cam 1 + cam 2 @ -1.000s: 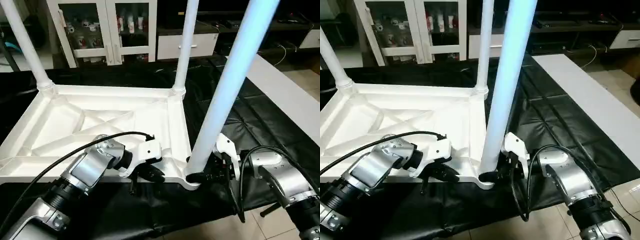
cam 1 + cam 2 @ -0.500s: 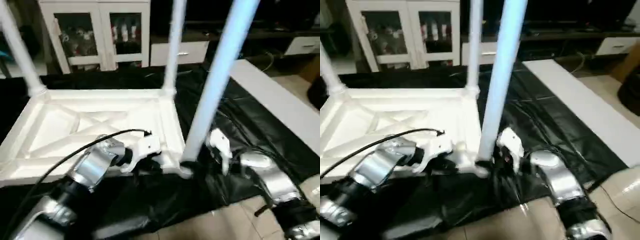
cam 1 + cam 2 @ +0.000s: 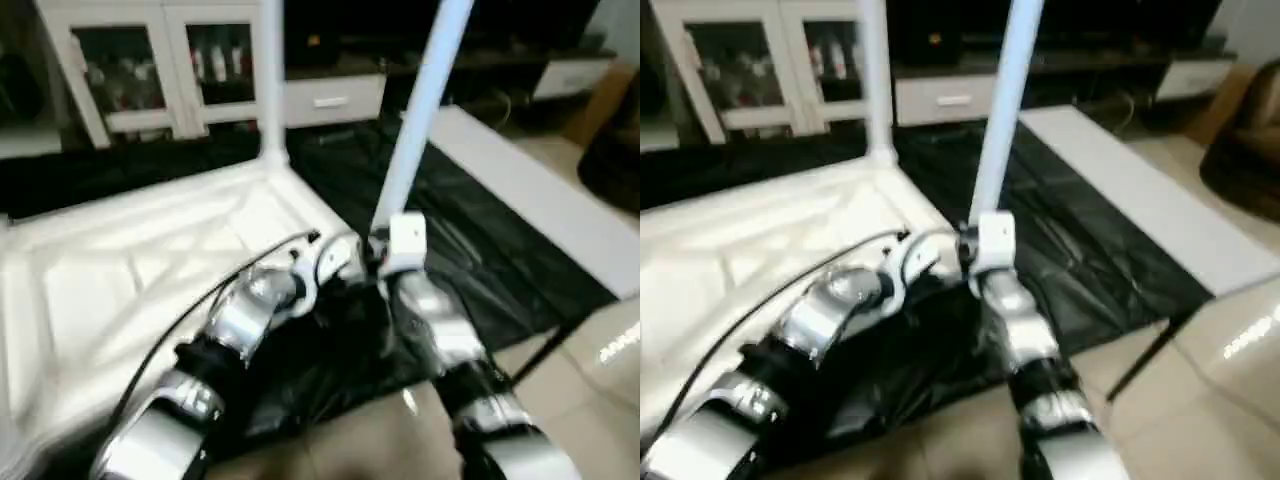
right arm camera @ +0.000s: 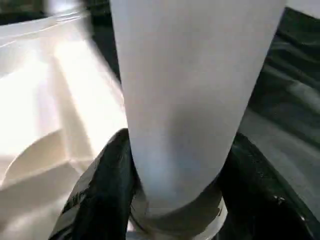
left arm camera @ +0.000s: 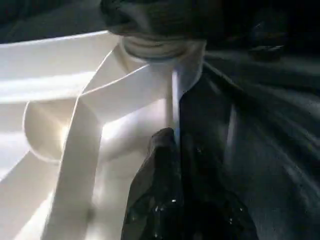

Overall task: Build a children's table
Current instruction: Rotate leg to tighten

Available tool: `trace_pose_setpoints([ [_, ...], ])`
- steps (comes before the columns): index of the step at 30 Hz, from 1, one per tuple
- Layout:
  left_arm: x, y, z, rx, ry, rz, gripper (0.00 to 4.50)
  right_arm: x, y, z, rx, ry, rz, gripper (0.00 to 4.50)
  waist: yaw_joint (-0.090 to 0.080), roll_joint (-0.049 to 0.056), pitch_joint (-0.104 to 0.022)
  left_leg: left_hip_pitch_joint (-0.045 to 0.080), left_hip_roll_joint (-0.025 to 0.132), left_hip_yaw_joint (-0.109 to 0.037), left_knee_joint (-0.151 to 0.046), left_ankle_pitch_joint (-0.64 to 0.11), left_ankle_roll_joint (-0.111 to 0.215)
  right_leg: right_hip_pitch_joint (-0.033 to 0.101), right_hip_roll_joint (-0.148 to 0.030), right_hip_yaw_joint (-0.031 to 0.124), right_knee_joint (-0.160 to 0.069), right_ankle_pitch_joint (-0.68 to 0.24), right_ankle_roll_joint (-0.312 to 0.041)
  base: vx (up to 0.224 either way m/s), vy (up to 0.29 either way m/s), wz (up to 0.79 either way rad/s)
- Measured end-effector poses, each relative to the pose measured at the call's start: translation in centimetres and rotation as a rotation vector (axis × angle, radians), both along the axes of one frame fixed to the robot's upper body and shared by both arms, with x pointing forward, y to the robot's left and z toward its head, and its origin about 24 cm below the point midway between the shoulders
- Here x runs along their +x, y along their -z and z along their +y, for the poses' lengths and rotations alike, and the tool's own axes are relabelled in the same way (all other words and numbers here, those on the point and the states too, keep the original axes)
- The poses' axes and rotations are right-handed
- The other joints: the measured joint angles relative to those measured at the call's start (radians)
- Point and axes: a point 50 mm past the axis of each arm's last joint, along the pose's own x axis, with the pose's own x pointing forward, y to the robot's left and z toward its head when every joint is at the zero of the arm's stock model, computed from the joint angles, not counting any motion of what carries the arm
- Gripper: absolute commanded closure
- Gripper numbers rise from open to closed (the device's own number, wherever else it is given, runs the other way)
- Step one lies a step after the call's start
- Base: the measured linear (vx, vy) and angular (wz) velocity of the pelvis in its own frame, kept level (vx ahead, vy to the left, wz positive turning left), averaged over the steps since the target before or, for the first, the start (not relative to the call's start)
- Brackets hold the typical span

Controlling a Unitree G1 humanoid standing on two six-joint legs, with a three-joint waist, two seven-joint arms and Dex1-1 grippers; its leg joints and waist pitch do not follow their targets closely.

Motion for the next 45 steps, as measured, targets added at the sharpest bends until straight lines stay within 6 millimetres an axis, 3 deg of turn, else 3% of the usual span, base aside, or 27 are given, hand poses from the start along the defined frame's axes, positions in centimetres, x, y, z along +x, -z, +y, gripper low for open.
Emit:
trace_pose_setpoints([
  [1, 0.0, 0.0, -0.1, 0.006, 0.003, -0.003, 4.50, 0.0, 0.0, 0.1, 0.003, 0.013, 0.000, 2.49, -0.001, -0.004, -0.002, 0.000, 0.001, 0.000, -0.006, 0.002, -0.004, -0.001, 0.004, 0.001, -0.008, 0.007, -0.005, 0.000, 0.000, 0.00],
  [2, 0.1, -0.1, 0.0, 0.016, 0.012, -0.013, 4.50, 0.1, 0.0, 0.2, 0.006, 0.016, -0.009, 2.49, -0.002, -0.011, -0.003, 0.000, 0.001, 0.008, -0.007, 0.003, -0.004, -0.001, 0.009, 0.016, -0.015, 0.041, -0.020, 0.000, 0.000, 0.00],
  [3, 0.2, -0.1, 0.0, 0.021, 0.018, -0.023, 4.50, 0.2, -0.1, 0.2, 0.013, 0.019, -0.019, 2.49, -0.003, -0.011, -0.001, 0.001, 0.000, 0.013, -0.005, 0.002, -0.004, -0.001, 0.010, 0.024, -0.015, 0.053, -0.017, 0.000, 0.000, 0.00],
  [6, 0.4, -0.2, 0.0, 0.021, 0.033, -0.052, 4.50, 0.3, -0.3, 0.0, 0.022, 0.006, -0.059, 2.49, -0.003, -0.009, 0.001, 0.000, 0.000, 0.024, -0.016, 0.002, -0.004, -0.010, 0.011, 0.035, -0.017, 0.052, -0.015, 0.000, 0.000, 0.00],
  [8, 0.4, -0.3, 0.0, 0.021, 0.048, -0.065, 4.50, 0.3, -0.3, -0.5, 0.017, -0.016, -0.085, 1.93, 0.001, -0.007, 0.001, 0.000, 0.000, 0.027, -0.027, 0.002, -0.004, -0.010, 0.015, 0.039, -0.023, 0.053, -0.013, 0.000, 0.000, 0.00],
  [11, 0.2, -0.4, -0.4, 0.017, 0.090, -0.082, 4.50, -0.4, -0.2, -1.7, 0.001, -0.032, -0.132, 1.75, 0.017, -0.002, 0.003, 0.000, 0.002, 0.038, -0.036, 0.003, -0.004, -0.011, 0.015, 0.047, -0.026, 0.070, -0.004, 0.000, 0.000, 0.00],
  [14, 0.2, -0.6, -0.7, 0.012, 0.124, -0.092, 4.50, -0.9, -0.4, -2.6, -0.024, -0.064, -0.168, 1.38, 0.032, 0.005, 0.003, -0.001, 0.016, 0.054, -0.041, 0.006, 0.000, -0.013, 0.017, 0.045, -0.026, 0.072, -0.008, 0.000, 0.000, 0.00],
  [18, 0.5, -0.7, -0.1, 0.020, 0.140, -0.106, 4.50, -2.8, -0.2, -4.3, -0.051, -0.191, -0.161, 1.03, 0.037, 0.012, 0.001, -0.004, 0.018, 0.054, -0.043, 0.021, 0.002, -0.012, 0.019, 0.045, -0.026, 0.069, -0.004, 0.013, -0.005, 0.00],
  [23, 0.6, -0.8, 0.2, 0.023, 0.166, -0.111, 4.50, -6.0, 1.7, -5.7, -0.090, -0.308, -0.065, 0.60, 0.032, 0.014, 0.000, -0.004, 0.016, 0.057, -0.040, 0.021, 0.003, -0.012, 0.017, 0.048, -0.032, 0.067, -0.002, 0.000, 0.000, 0.00],
  [29, 0.4, -0.8, 0.8, 0.021, 0.219, -0.100, 4.50, -9.3, 0.3, -6.3, -0.075, -0.559, -0.071, 0.29, 0.033, 0.019, 0.000, -0.006, 0.017, 0.056, -0.042, 0.021, 0.003, -0.012, 0.017, 0.047, -0.033, 0.065, 0.002, 0.000, 0.000, 0.00],
  [32, 0.4, -0.8, 1.4, 0.023, 0.241, -0.096, 4.50, -9.8, -0.4, -6.9, -0.073, -0.622, -0.078, 0.01, 0.032, 0.020, 0.000, -0.008, 0.017, 0.056, -0.042, 0.021, 0.003, -0.012, 0.017, 0.047, -0.032, 0.065, 0.002, 0.000, 0.000, 0.00],
  [45, 0.0, -0.7, 2.1, 0.025, 0.300, -0.097, 4.50, -9.1, -1.7, -7.5, -0.068, -0.611, -0.107, 0.01, 0.033, 0.018, 0.000, -0.007, 0.017, 0.056, -0.041, 0.021, 0.003, -0.012, 0.017, 0.047, -0.030, 0.063, 0.002, 0.000, 0.000, 0.00],
])
